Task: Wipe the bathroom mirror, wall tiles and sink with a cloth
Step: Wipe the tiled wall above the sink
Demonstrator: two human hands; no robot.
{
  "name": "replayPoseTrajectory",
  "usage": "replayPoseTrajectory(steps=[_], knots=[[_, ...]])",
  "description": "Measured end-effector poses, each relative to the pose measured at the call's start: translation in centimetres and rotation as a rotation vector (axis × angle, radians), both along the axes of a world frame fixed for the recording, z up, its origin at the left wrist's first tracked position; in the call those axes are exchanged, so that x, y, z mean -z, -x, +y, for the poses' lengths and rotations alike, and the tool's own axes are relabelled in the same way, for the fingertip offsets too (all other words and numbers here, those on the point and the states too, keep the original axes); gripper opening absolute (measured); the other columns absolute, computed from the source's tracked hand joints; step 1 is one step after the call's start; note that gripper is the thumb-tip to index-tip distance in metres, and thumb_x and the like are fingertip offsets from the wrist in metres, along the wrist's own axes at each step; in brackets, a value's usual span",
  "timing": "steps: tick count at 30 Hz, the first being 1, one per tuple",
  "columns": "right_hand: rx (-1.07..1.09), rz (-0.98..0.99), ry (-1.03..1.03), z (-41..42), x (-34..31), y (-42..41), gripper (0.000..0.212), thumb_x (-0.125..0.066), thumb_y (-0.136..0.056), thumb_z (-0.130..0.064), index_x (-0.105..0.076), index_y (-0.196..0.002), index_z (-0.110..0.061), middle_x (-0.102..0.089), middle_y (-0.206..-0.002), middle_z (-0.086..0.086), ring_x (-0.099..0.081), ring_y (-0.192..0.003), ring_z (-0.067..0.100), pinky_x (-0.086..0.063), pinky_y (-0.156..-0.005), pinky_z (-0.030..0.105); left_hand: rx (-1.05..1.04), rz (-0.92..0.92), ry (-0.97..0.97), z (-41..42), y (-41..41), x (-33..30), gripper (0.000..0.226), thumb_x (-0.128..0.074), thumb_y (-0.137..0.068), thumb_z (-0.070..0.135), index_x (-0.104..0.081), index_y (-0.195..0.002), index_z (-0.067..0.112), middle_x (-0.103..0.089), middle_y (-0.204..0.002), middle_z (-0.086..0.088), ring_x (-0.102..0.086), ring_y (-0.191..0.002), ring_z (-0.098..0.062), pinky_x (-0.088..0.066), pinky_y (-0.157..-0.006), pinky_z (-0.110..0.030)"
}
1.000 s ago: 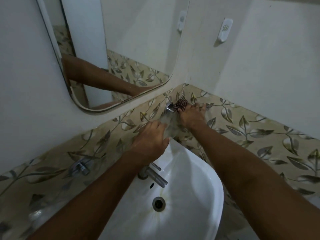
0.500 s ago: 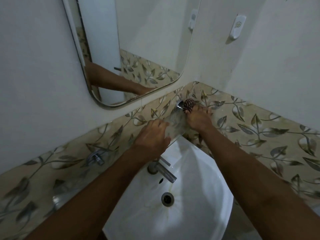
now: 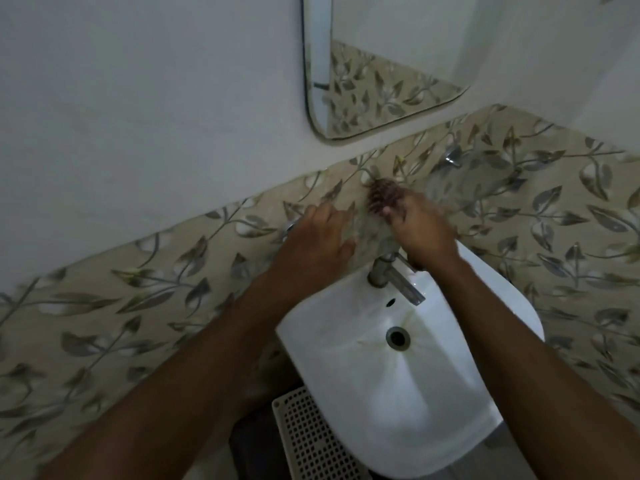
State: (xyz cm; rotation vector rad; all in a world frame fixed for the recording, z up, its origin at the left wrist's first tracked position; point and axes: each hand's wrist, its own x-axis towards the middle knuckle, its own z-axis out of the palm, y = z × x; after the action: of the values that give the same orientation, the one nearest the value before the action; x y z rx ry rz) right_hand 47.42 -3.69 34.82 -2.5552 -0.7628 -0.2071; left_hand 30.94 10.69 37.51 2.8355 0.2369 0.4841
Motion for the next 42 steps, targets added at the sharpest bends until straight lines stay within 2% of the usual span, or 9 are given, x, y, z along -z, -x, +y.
replayPoseTrajectory(steps=[2,7,11,14,17,20,28,35,42], knots=[[0.099,0.042,-0.006,0.2,-0.3,-0.9,0.061,-0.041,-0.095,-0.055,-0.051,-0.133,-0.008,-0.059,-0.128,0.022,-0.054,-0.119,0.041,-0.044,-0.101,0.047,-0.022,-0.019,0.025,0.7,1.4,0.2,0.05,-0.044,-0.089,0.041,-0.06,-0.126,0.011,-0.059,-0.114,-0.013,-0.053,-0.108,-0.032,-0.049,-0.09,-0.045],[0.06,-0.047,-0.009,1.8,-0.6,5.0,0.049,-0.049,-0.1,-0.041,-0.051,-0.133,-0.005,-0.059,-0.129,0.02,-0.054,-0.118,0.038,-0.041,-0.102,0.046,-0.032,-0.076,0.025,1.5,4.2,0.7,0.052,-0.039,-0.092,0.043,-0.06,-0.126,0.011,-0.06,-0.114,-0.013,-0.053,-0.106,-0.031,-0.044,-0.091,-0.042],[-0.151,-0.181,-0.007,3.6,0.6,12.2,0.045,-0.04,-0.102,-0.041,-0.056,-0.128,-0.009,-0.063,-0.122,0.014,-0.058,-0.113,0.032,-0.043,-0.1,0.044,-0.062,-0.069,0.016,1.6,5.7,1.1,0.049,-0.037,-0.099,0.044,-0.06,-0.123,0.008,-0.06,-0.111,-0.013,-0.053,-0.101,-0.031,-0.046,-0.089,-0.045],[-0.261,-0.048,-0.115,2.9,0.5,12.7,0.05,-0.04,-0.099,-0.051,-0.059,-0.128,-0.015,-0.065,-0.122,0.01,-0.059,-0.112,0.029,-0.046,-0.099,0.044,-0.069,-0.095,0.022,2.0,7.3,1.2,0.048,-0.036,-0.103,0.046,-0.06,-0.119,0.007,-0.06,-0.107,-0.014,-0.053,-0.098,-0.031,-0.046,-0.086,-0.044],[-0.058,0.047,-0.162,2.1,0.0,10.3,0.044,-0.052,-0.098,-0.044,-0.057,-0.129,-0.012,-0.061,-0.124,0.015,-0.055,-0.115,0.035,-0.046,-0.097,0.045,-0.089,-0.097,0.026,3.0,9.1,1.2,0.05,-0.037,-0.101,0.048,-0.06,-0.124,0.01,-0.06,-0.115,-0.013,-0.053,-0.107,-0.032,-0.045,-0.091,-0.045],[0.088,-0.023,-0.093,3.2,-0.5,10.6,0.045,-0.054,-0.099,-0.036,-0.054,-0.131,-0.004,-0.06,-0.126,0.02,-0.052,-0.119,0.04,-0.041,-0.103,0.047,-0.133,-0.117,0.07,3.8,10.9,1.3,0.05,-0.037,-0.098,0.049,-0.059,-0.126,0.014,-0.058,-0.12,-0.009,-0.051,-0.111,-0.028,-0.044,-0.095,-0.041],[-0.224,-0.085,-0.026,6.6,1.2,17.5,0.061,-0.033,-0.098,-0.053,-0.048,-0.142,-0.014,-0.057,-0.141,0.011,-0.052,-0.13,0.03,-0.04,-0.11,0.048,-0.153,-0.073,0.049,4.4,14.0,1.8,0.055,-0.033,-0.097,0.05,-0.057,-0.128,0.011,-0.057,-0.115,-0.011,-0.05,-0.109,-0.029,-0.043,-0.092,-0.042],[0.058,-0.041,-0.06,4.8,0.2,13.0,0.054,-0.049,-0.099,-0.042,-0.049,-0.14,-0.007,-0.059,-0.134,0.017,-0.052,-0.124,0.036,-0.041,-0.105,0.046,-0.161,-0.056,0.089,4.4,15.1,1.3,0.048,-0.042,-0.097,0.044,-0.056,-0.13,0.012,-0.055,-0.119,-0.011,-0.048,-0.114,-0.028,-0.044,-0.095,-0.044],[-0.16,-0.129,-0.04,7.6,0.9,21.2,0.056,-0.032,-0.101,-0.044,-0.049,-0.141,-0.009,-0.058,-0.139,0.012,-0.052,-0.129,0.03,-0.038,-0.111,0.047,-0.106,-0.155,0.043,3.4,14.5,1.3,0.017,-0.05,-0.094,0.019,-0.058,-0.103,0.007,-0.057,-0.101,-0.013,-0.051,-0.094,-0.03,-0.045,-0.08,-0.046]])
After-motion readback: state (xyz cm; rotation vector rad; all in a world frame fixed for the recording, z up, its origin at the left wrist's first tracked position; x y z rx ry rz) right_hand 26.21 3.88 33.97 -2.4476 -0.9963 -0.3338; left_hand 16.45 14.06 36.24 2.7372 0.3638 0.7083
